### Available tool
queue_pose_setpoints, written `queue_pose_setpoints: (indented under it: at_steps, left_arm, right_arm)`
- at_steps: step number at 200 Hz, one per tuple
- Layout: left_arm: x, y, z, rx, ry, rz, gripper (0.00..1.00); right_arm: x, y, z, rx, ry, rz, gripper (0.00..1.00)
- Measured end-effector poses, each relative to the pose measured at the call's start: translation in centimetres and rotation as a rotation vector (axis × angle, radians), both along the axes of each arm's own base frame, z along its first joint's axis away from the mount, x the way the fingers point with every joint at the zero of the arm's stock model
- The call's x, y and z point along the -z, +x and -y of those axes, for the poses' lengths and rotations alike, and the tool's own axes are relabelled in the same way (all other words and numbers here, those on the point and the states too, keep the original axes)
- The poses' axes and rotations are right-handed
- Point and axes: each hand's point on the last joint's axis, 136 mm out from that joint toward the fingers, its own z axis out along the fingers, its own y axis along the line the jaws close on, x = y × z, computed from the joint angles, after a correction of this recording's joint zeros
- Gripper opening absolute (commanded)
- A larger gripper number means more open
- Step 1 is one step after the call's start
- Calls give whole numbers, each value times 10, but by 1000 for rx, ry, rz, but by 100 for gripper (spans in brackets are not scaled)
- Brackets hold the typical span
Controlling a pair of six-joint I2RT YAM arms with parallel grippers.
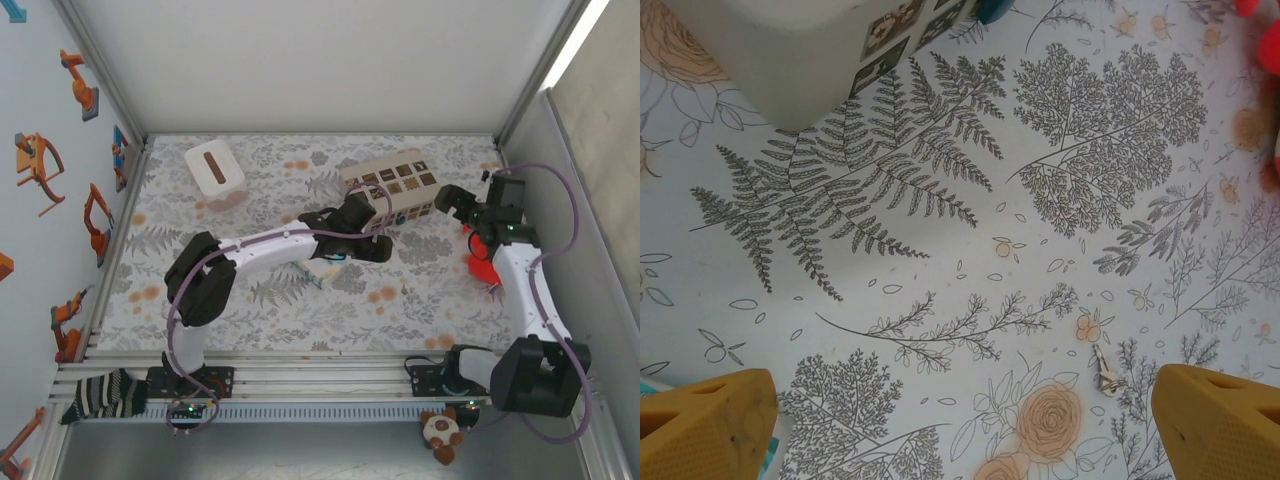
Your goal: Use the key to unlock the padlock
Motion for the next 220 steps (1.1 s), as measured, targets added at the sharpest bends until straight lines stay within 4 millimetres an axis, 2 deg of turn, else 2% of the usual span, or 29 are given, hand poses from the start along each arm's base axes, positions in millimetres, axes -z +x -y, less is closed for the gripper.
queue_pose_setpoints:
  at_steps: [35,68,105,139,159,197,220]
  left_arm:
    - [14,2,5,2,-9,-50,96]
    - [27,5,6,-13,-45,-127,96]
    - [53,1,-18,-49,-15,-174,96]
    - [69,-12,-59,-94,43,-220,96]
    - [68,-11,-84,-133,72,-223,96]
    - [67,-4,-146,-243,144,-229,96]
    - [68,8,-179,-316,163,-229,96]
  right_arm:
    - [4,42,3,-29,13,-27,99]
    - [26,81,-1,-69,48,-75,99]
    - [59,115,-1,-88,73,-141,99]
    - [80,135,-4,-112,104,-174,99]
    - [88,144,-7,-132,125,-189,100]
    - [94,156,-17,-178,175,-211,100]
    - [97,162,-23,-210,210,-219,100]
